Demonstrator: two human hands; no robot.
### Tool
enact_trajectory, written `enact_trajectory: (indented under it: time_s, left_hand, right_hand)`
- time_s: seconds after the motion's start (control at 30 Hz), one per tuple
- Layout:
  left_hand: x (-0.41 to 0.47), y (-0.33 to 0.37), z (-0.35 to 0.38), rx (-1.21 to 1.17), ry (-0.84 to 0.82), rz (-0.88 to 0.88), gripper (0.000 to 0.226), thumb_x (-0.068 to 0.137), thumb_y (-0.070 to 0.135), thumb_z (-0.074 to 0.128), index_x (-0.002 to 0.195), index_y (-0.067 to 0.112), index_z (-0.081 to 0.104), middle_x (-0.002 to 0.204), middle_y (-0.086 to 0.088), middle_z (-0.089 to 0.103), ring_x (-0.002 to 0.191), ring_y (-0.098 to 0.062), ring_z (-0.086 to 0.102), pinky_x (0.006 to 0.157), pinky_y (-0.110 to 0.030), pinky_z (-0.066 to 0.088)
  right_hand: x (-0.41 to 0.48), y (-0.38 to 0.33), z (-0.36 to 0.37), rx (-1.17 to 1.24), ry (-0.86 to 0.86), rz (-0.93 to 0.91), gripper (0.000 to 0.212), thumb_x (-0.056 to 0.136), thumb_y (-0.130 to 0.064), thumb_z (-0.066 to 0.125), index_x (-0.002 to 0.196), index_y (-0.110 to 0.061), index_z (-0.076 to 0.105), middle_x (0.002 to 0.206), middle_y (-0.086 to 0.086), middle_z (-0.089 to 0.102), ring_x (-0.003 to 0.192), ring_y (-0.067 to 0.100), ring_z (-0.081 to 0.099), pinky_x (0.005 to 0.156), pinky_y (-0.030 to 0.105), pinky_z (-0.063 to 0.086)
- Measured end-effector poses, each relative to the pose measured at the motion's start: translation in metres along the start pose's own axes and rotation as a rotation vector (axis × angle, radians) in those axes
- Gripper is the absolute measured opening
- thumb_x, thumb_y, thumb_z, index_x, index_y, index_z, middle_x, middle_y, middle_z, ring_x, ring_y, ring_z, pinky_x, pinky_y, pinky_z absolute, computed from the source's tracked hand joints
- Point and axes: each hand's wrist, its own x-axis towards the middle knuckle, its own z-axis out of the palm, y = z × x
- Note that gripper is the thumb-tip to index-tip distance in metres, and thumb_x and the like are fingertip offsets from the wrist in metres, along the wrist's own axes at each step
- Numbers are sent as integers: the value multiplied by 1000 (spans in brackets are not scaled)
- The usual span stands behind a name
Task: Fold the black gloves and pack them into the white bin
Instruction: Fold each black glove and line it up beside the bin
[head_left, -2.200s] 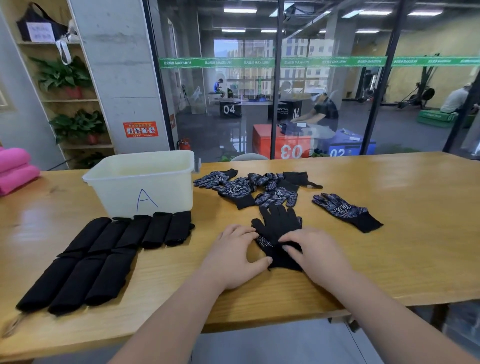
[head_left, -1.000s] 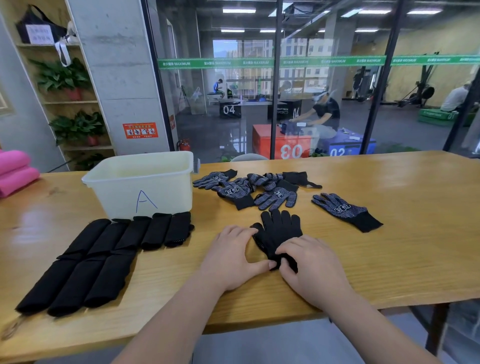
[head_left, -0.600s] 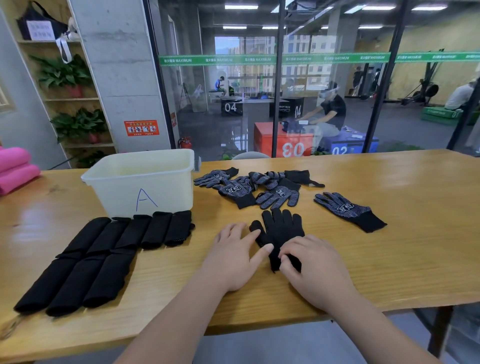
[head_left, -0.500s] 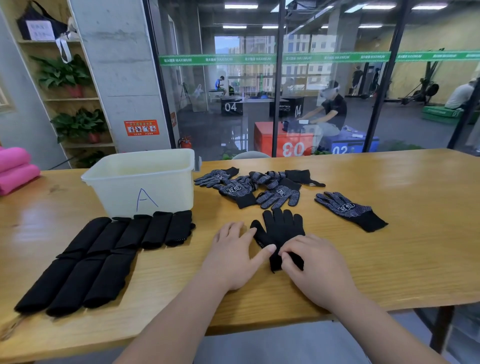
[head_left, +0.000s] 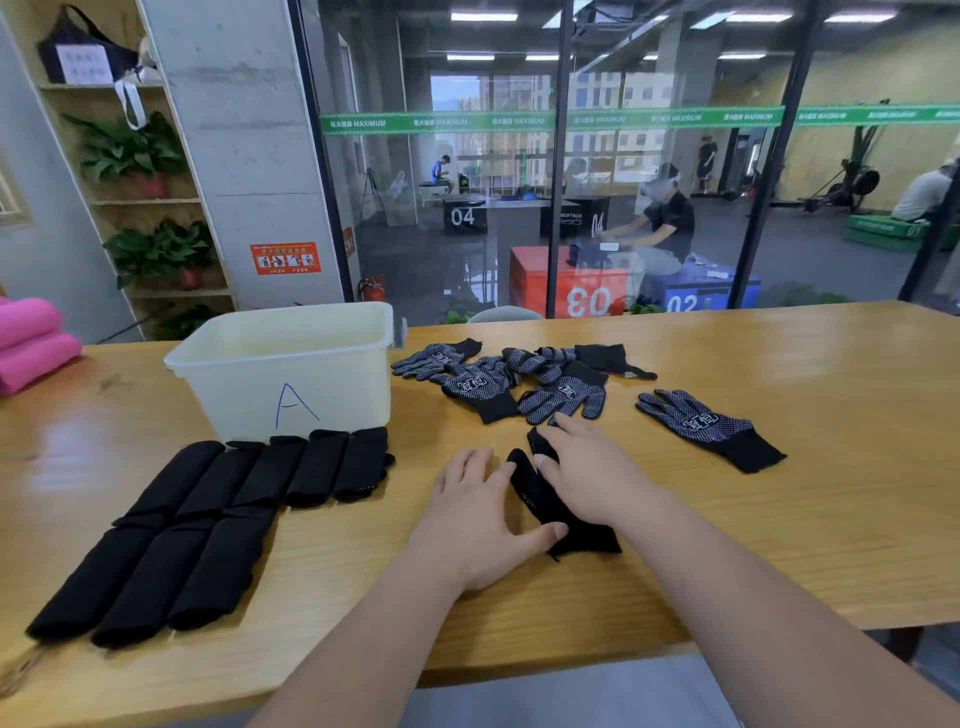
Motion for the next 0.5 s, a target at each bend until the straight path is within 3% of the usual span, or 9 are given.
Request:
enact_trajectory:
  time_s: [0.2,0.33,0.5]
  left_hand:
    - [1,-5,1,-82,125,-8,79,100,71,32,164,26,30,171,4,24,160,-17,6,131,-45,17]
    - [3,-6,4,-96,172,5,76,100,69,22,161,28,35,165,7,32,158,-16,14,129,-45,23]
    - [1,-5,1,-91,257,20,68,100,60,17,150,29,52,154,13,46,147,-10,28,123,-37,29]
  right_hand:
    - [7,-4,26,-59,-53,75,67,109,-60,21,167,-28,14,176,6,6,162,31,4,130,50,12]
    - [2,-4,29,-68,-82,81,73,103,-73,12,167,-39,2,177,0,-5,162,30,-7,131,53,2]
    - [-11,-13,29,-104,-131,71,75,100,-74,4,166,-40,-6,176,0,-14,161,32,-13,130,54,-2]
